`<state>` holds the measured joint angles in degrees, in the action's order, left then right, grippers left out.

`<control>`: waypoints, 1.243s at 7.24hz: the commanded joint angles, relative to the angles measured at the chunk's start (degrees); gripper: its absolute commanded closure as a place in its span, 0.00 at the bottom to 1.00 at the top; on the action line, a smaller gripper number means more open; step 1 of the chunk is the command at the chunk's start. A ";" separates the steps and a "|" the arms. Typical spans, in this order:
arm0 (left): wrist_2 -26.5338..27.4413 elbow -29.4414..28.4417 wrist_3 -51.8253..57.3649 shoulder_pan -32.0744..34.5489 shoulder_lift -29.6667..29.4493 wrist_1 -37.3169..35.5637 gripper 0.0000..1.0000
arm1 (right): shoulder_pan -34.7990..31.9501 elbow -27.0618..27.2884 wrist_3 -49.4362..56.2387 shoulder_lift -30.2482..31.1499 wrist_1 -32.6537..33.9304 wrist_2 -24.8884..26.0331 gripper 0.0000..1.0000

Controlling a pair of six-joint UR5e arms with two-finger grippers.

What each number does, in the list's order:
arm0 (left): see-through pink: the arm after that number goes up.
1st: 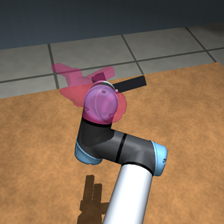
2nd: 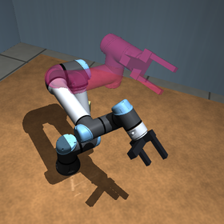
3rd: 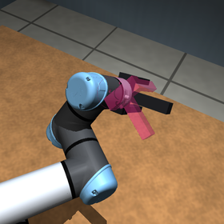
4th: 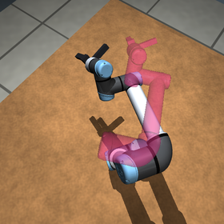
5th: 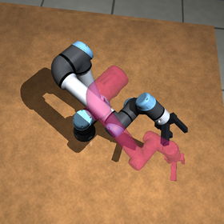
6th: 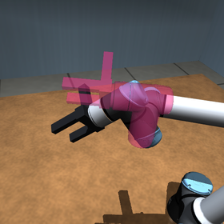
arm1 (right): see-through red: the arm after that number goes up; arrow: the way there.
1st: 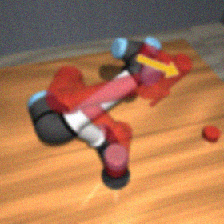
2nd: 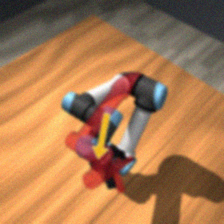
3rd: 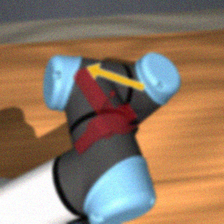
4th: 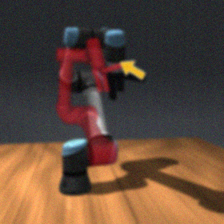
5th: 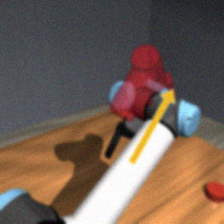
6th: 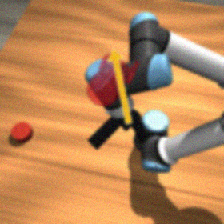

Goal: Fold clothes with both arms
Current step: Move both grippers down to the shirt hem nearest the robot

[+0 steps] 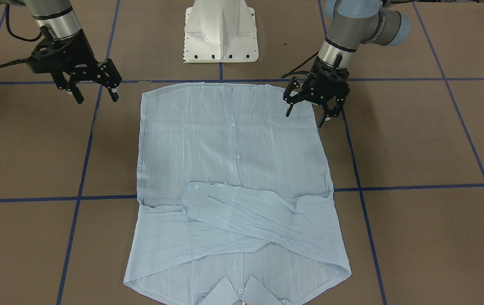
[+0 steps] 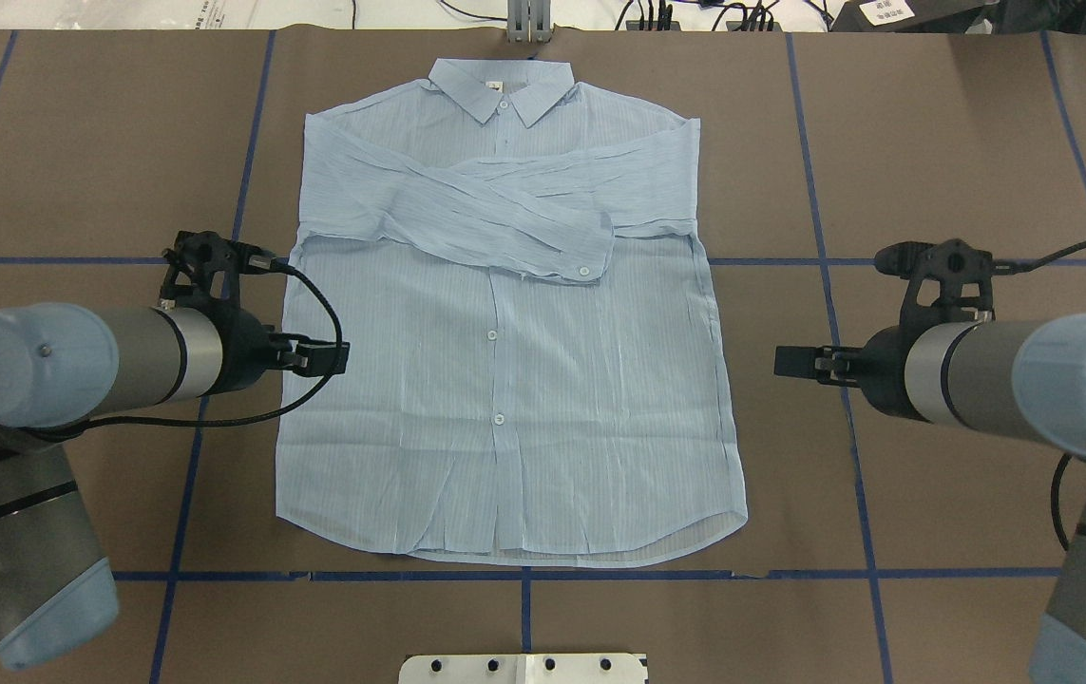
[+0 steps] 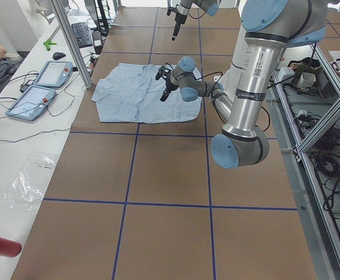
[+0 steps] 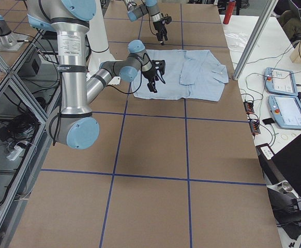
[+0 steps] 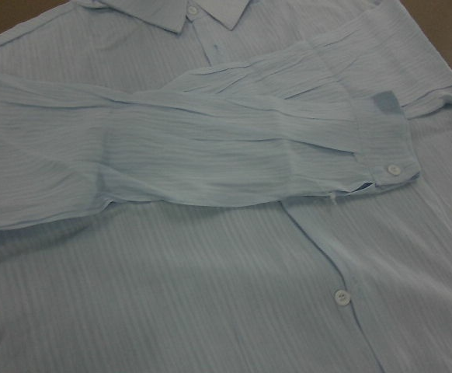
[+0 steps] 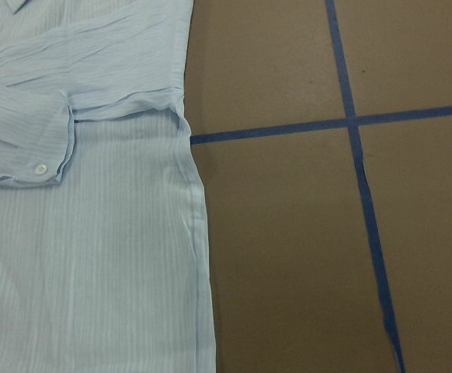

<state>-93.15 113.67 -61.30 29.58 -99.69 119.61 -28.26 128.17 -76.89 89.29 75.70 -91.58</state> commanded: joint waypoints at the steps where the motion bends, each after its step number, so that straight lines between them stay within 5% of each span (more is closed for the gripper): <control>1: 1.82 2.08 -12.73 -5.03 6.07 0.09 0.00 | 4.79 1.55 -3.96 1.06 -0.03 2.72 0.00; 4: 4.99 1.39 -28.74 -13.12 8.64 -0.34 0.07 | 5.32 1.55 -3.97 1.06 0.06 3.25 0.00; 5: 7.78 1.12 -31.57 -14.45 8.55 -0.43 0.16 | 5.32 1.55 -3.97 1.06 -0.03 3.33 0.00; 6: 8.33 1.12 -31.68 -14.55 8.46 -0.52 0.49 | 5.41 1.55 -3.97 1.06 -0.03 3.60 0.00; 7: 8.25 0.68 -31.60 -14.99 8.46 -0.52 0.64 | 5.41 1.55 -3.97 1.06 0.06 3.68 0.00; 9: 8.16 0.77 -31.25 -15.08 8.46 -0.61 0.64 | 5.41 1.55 -3.97 1.06 -0.03 3.60 0.00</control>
<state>-84.98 114.50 -92.72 14.62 -91.22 119.07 -22.86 129.73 -80.86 90.35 75.73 -87.97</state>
